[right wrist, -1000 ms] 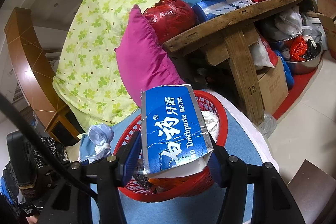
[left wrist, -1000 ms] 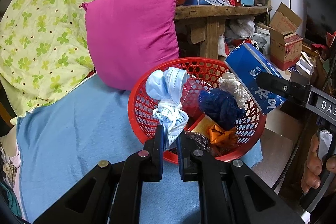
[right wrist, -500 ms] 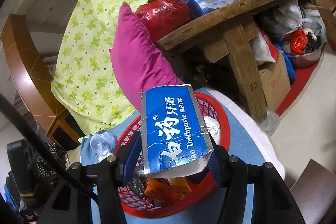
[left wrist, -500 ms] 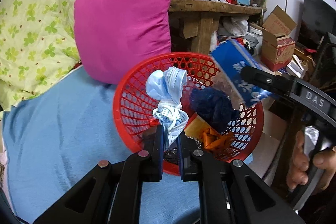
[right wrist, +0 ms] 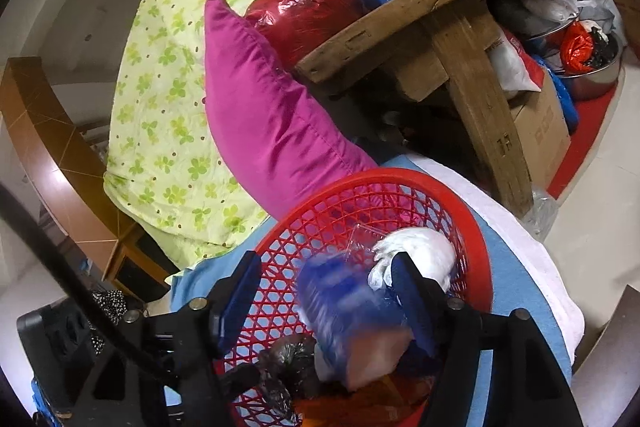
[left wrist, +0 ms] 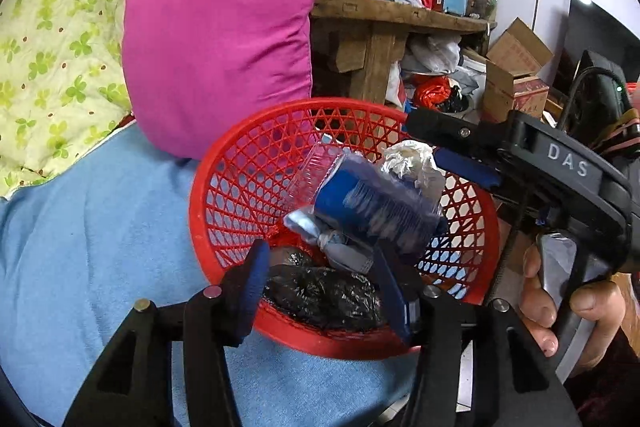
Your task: Collect trash
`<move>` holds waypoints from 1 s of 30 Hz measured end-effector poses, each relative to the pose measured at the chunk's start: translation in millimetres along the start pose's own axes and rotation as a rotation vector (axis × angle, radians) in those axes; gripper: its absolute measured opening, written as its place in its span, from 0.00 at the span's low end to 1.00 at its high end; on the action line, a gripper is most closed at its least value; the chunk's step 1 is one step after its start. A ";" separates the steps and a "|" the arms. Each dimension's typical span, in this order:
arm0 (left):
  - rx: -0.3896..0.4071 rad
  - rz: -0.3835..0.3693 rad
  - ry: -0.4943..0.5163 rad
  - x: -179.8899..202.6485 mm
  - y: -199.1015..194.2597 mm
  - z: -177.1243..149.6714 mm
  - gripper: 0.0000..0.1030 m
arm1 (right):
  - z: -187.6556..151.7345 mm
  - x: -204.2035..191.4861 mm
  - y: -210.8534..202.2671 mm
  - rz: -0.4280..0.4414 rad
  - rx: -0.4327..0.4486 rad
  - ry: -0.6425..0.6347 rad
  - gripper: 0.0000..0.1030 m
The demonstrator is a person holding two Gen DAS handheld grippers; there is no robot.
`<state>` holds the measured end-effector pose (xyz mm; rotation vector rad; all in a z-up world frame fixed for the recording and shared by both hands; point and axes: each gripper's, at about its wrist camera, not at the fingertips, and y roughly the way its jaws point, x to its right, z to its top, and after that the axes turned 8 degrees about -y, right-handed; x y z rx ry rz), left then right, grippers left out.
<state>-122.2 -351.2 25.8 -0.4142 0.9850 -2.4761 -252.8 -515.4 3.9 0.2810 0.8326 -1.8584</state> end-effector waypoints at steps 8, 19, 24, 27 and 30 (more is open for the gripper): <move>0.068 0.069 0.007 3.1 -37.4 -4.1 0.65 | -1.6 -9.6 -32.1 -0.012 0.046 -0.042 0.69; 0.143 0.200 0.039 14.0 -96.8 -23.2 0.70 | -12.4 -58.8 -88.8 -0.074 0.047 -0.204 0.69; 0.171 0.262 0.014 12.9 -122.4 -28.9 0.71 | -16.3 -84.4 -113.8 -0.098 0.054 -0.278 0.69; 0.206 0.318 0.013 13.5 -137.4 -33.2 0.81 | -17.8 -95.3 -126.5 -0.098 0.057 -0.309 0.69; 0.225 0.331 0.006 14.5 -151.2 -36.6 0.82 | -20.2 -103.1 -137.3 -0.094 0.050 -0.326 0.69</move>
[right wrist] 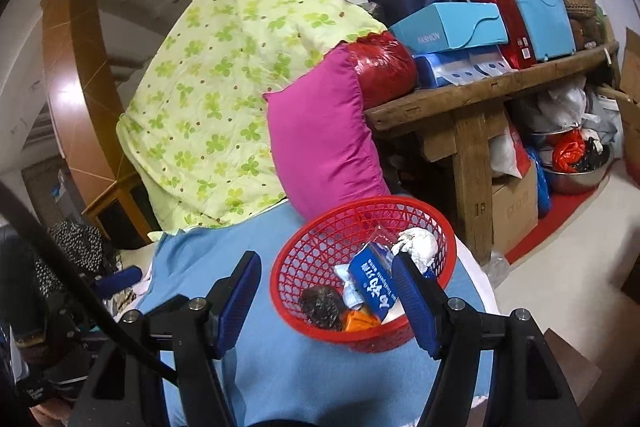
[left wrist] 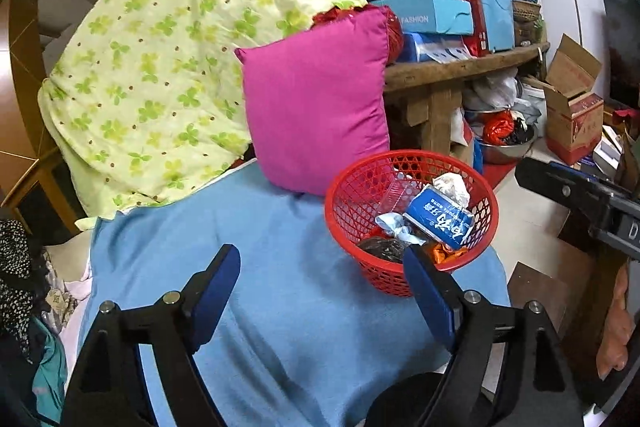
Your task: Collect trash
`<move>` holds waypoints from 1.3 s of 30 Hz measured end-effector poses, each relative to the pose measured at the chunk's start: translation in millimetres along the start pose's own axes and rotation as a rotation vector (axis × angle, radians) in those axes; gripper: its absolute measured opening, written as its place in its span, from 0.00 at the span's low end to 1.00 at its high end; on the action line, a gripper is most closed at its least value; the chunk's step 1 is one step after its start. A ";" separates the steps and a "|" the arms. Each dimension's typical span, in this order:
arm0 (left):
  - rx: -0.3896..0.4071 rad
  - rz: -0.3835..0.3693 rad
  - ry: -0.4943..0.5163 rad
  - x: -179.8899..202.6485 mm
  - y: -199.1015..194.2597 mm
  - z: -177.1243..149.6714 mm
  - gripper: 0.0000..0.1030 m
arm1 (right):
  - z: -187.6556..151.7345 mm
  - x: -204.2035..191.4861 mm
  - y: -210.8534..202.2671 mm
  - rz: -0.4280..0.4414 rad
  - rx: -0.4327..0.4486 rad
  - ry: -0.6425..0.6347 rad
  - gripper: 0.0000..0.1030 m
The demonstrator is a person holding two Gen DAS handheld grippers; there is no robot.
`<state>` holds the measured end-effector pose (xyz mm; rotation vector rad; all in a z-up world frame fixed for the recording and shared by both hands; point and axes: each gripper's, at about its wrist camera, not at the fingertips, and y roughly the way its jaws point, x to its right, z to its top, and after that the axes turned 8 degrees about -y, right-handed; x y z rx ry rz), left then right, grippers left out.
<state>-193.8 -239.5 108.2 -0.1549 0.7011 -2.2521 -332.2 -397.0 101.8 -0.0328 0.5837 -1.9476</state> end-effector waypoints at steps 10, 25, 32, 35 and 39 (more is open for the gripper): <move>0.012 0.062 -0.045 -8.0 -31.4 -2.0 0.82 | -8.3 -19.9 -23.8 0.013 -0.036 -0.062 0.74; 0.053 0.159 -0.087 -19.0 -63.4 -6.1 0.83 | -7.4 -40.7 -59.3 -0.044 -0.034 -0.111 0.74; 0.077 0.178 -0.086 -20.8 -77.0 -6.7 0.84 | -7.8 -44.5 -66.1 -0.046 -0.056 -0.097 0.74; 0.086 0.184 -0.085 -20.6 -81.3 -6.5 0.84 | -7.9 -48.1 -70.1 -0.052 -0.052 -0.115 0.74; 0.099 0.200 -0.088 -21.9 -84.5 -5.9 0.85 | -6.1 -49.7 -73.7 -0.064 -0.044 -0.122 0.74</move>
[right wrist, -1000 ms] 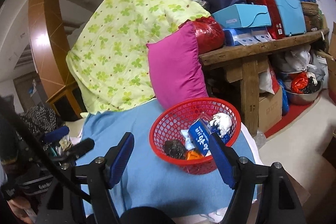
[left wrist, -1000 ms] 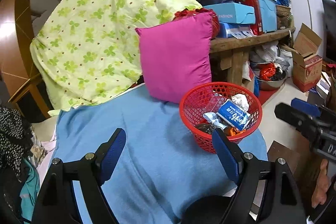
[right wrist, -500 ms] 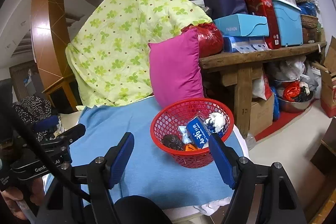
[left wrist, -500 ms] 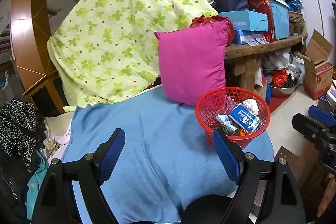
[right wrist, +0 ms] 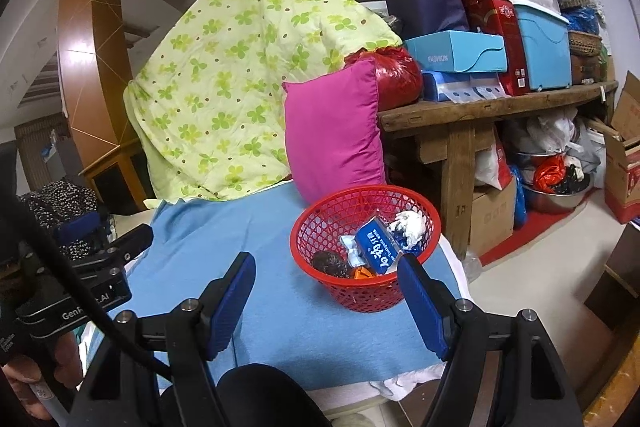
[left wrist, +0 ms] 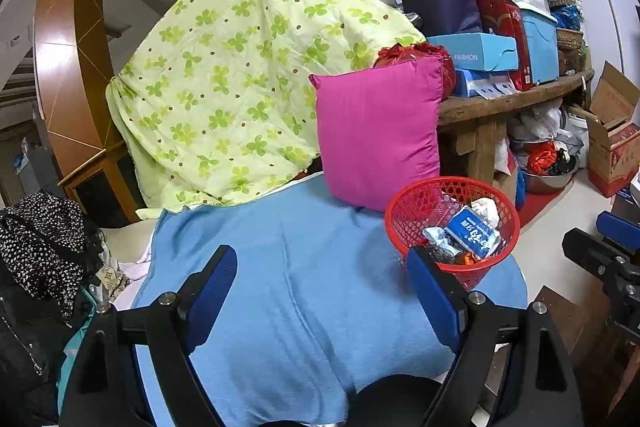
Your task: Collect trash
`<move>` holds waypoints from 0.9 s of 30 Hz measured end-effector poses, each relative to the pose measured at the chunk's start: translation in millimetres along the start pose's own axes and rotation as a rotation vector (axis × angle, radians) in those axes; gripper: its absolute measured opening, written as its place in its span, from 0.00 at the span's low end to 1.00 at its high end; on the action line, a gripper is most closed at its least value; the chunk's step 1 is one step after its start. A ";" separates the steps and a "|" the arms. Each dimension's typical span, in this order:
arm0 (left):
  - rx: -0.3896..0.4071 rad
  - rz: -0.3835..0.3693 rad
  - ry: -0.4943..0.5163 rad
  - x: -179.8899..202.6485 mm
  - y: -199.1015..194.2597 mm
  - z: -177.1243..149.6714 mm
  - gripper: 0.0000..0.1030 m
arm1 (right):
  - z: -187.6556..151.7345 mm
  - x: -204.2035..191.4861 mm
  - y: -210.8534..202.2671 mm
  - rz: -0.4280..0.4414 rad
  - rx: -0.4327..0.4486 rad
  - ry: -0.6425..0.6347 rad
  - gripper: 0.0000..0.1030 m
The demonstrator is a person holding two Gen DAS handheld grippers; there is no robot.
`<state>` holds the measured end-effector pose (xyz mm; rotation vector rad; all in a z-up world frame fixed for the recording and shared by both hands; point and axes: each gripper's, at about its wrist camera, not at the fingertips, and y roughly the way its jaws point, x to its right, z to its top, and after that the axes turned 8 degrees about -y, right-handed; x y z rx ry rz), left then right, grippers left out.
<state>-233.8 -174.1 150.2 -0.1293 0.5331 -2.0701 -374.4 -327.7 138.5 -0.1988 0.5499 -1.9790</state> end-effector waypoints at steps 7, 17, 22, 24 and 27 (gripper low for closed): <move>0.006 0.011 -0.003 -0.9 -1.2 0.0 0.85 | -0.3 3.1 5.7 -0.017 -0.029 0.011 0.74; 0.003 0.010 -0.014 1.0 -0.6 -0.3 0.85 | 1.7 6.2 2.9 -0.034 -0.026 -0.003 0.74; -0.002 0.012 -0.012 4.6 0.7 -1.5 0.85 | 1.9 9.9 2.4 -0.043 -0.025 0.001 0.74; -0.004 0.014 -0.013 5.8 1.4 -2.2 0.85 | 1.5 11.5 3.6 -0.043 -0.029 0.005 0.74; -0.005 0.016 -0.016 6.4 1.8 -3.0 0.85 | 0.8 12.4 3.5 -0.047 -0.030 0.009 0.74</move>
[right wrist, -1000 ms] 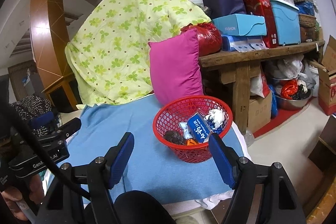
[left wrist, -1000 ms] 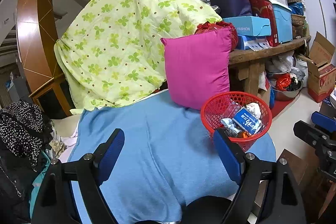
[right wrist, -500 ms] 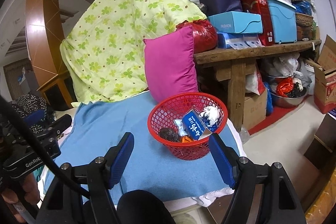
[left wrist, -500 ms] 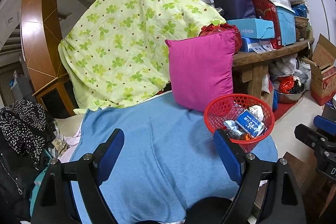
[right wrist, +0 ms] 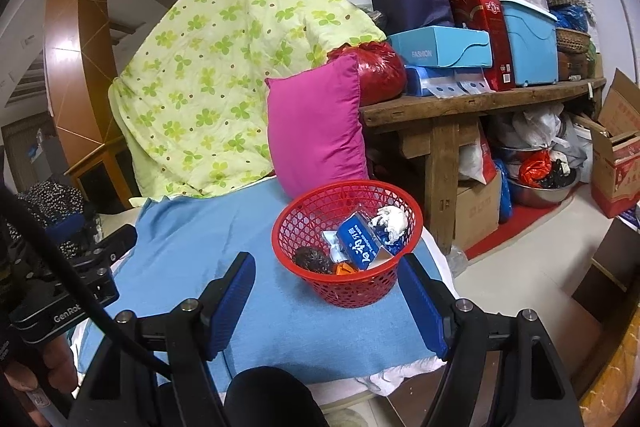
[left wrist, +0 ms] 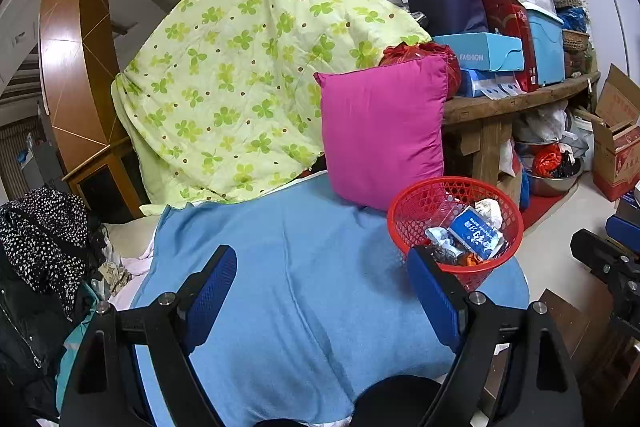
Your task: Collect trash
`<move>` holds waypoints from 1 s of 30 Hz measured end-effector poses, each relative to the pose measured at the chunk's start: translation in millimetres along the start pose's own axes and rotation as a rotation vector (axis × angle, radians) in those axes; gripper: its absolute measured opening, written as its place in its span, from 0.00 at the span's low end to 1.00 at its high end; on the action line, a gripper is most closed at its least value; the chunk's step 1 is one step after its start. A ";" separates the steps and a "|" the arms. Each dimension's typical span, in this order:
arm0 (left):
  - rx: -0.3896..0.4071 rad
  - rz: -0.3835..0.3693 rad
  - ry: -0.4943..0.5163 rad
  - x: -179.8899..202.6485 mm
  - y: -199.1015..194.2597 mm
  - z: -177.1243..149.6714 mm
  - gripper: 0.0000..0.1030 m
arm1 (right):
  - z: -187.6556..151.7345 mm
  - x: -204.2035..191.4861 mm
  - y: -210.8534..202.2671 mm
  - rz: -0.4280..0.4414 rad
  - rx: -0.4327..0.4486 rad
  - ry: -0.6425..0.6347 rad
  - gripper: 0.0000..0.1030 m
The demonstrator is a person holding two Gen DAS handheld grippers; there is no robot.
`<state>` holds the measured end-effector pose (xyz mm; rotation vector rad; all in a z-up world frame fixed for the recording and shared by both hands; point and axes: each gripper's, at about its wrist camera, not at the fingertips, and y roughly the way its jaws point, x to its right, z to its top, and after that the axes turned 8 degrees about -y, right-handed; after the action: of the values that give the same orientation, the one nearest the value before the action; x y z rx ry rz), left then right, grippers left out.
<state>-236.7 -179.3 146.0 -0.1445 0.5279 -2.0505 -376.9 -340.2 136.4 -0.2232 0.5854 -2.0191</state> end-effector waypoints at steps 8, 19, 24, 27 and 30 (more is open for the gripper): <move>-0.011 -0.005 -0.003 -1.0 0.9 -3.8 0.85 | -1.7 3.0 5.6 -0.015 -0.022 0.020 0.74; -0.011 -0.009 -0.006 -2.5 -1.5 -5.1 0.85 | 0.1 -3.2 1.9 -0.026 -0.005 0.009 0.74; -0.010 -0.014 -0.003 0.0 -3.6 -4.9 0.85 | 0.7 -7.2 -0.9 -0.041 0.007 -0.011 0.74; -0.010 -0.015 -0.001 2.9 -5.0 -5.1 0.85 | 0.1 -7.7 -1.2 -0.047 0.008 -0.018 0.74; -0.011 -0.016 0.001 4.0 -5.8 -5.4 0.85 | -0.1 -5.5 -0.2 -0.046 0.006 -0.012 0.74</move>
<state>-245.1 -178.5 143.2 -0.1547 0.5397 -2.0636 -374.4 -335.3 136.9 -0.2469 0.5713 -2.0624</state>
